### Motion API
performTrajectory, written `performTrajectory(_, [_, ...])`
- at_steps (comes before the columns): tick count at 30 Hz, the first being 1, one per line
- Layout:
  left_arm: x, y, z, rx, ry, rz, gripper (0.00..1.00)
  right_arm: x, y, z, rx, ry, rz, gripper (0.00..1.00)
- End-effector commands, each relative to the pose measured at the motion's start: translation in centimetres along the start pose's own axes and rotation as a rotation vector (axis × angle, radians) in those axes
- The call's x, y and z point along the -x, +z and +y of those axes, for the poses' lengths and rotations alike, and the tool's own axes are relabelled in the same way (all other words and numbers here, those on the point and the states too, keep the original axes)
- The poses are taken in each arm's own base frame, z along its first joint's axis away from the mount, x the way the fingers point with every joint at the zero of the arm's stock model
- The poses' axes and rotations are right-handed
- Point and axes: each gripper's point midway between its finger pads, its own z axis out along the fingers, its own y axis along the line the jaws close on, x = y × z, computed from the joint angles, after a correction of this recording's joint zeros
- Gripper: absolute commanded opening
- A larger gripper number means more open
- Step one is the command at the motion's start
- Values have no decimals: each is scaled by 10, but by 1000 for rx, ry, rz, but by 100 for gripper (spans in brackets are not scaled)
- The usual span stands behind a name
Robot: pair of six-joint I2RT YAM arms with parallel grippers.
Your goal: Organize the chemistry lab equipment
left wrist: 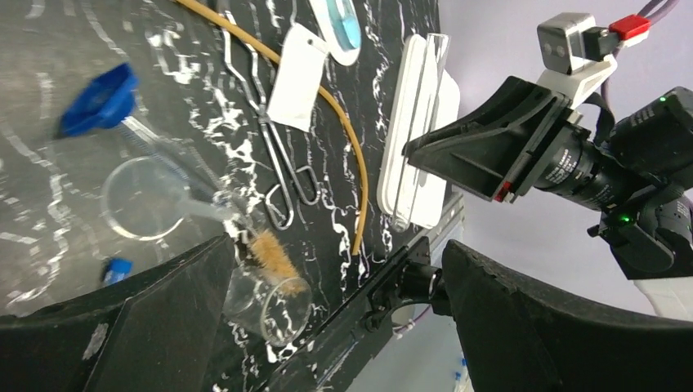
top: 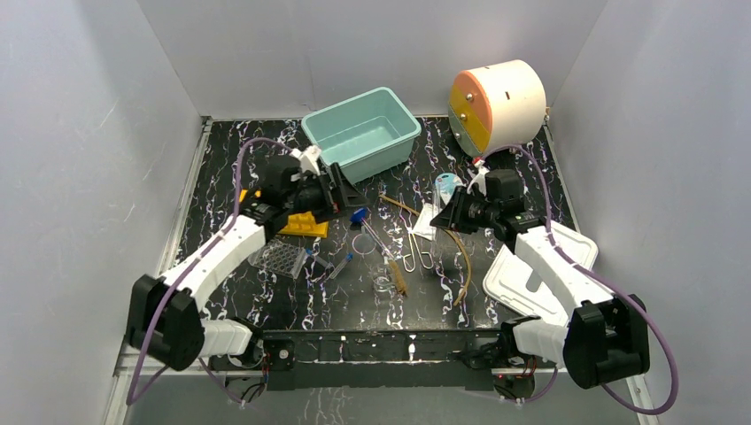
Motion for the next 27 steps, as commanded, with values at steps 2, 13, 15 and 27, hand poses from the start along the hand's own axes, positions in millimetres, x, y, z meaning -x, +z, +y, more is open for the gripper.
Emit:
performTrajectory(2, [14, 29, -59, -171, 37, -24, 98, 11, -10, 67, 284, -62, -54, 17])
performTrajectory(13, [14, 80, -91, -266, 10, 38, 90, 2, -7, 108, 411, -145, 1, 18])
performTrajectory(15, [13, 80, -95, -292, 0, 43, 86, 1, -7, 114, 438, -163, 22, 18])
performTrajectory(27, [-6, 73, -90, -284, -110, 109, 55, -2, 0, 126, 507, -214, 87, 17])
